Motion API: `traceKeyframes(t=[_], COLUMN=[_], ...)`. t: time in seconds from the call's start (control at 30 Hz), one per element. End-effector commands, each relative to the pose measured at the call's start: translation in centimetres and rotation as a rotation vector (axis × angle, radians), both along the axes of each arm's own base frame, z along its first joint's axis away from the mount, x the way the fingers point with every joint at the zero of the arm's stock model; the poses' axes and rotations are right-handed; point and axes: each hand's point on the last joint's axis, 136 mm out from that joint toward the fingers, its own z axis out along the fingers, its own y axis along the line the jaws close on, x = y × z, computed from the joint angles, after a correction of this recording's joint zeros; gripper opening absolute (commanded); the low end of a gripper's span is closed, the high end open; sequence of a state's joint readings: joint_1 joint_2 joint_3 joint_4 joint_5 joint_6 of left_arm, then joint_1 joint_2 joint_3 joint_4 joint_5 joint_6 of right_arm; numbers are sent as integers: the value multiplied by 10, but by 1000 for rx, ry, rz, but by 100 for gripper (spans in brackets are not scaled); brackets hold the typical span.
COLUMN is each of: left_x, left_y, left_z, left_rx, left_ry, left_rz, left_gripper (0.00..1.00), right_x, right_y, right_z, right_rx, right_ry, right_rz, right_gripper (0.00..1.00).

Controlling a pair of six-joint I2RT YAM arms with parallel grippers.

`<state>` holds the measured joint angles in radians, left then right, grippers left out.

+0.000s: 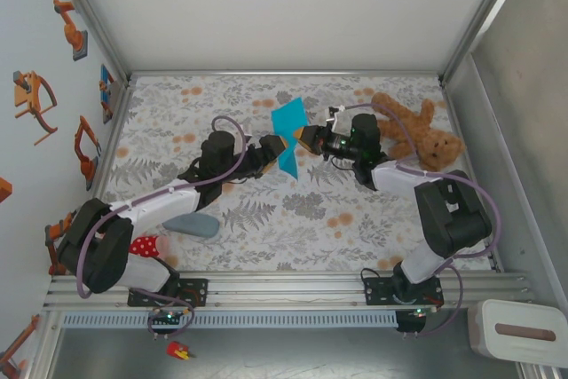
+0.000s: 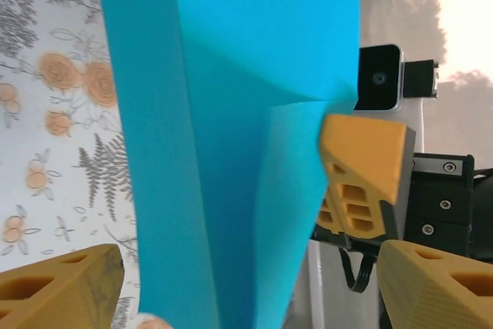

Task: Fold a paper plane with a square sheet of paper (pick it up from the middle)
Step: Turn over the paper at the center of the table.

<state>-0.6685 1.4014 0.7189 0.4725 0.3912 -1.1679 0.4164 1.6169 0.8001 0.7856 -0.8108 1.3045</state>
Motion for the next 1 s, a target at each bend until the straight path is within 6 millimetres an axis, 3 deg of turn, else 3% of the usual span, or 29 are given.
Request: traceKeyframes(t=[0.0,0.13,0.47,0.73,0.97], left_x=[-3,-4,-6,1,6], left_y=[-10,-11,-11,-1,20], left_z=[31,39,43,23,2], left_rx=[-107,-130,-131,-50,120], left_ry=[-69,-97,-117,-77,-49], left_rz=[-47,-58,-69,-43,-23], left_gripper=[82,73,38,14,9], right_x=[-9,-12,-11,-5,2], right_y=[5,5,5,-9,-55], right_z=[40,40,24,-13,-27], right_rx=[126,135,110,-86,-416], right_ry=[-52,-42,-10,41,-8], right_rz=[51,59,57,-26,-173], right_gripper=[0,0,2,29,44])
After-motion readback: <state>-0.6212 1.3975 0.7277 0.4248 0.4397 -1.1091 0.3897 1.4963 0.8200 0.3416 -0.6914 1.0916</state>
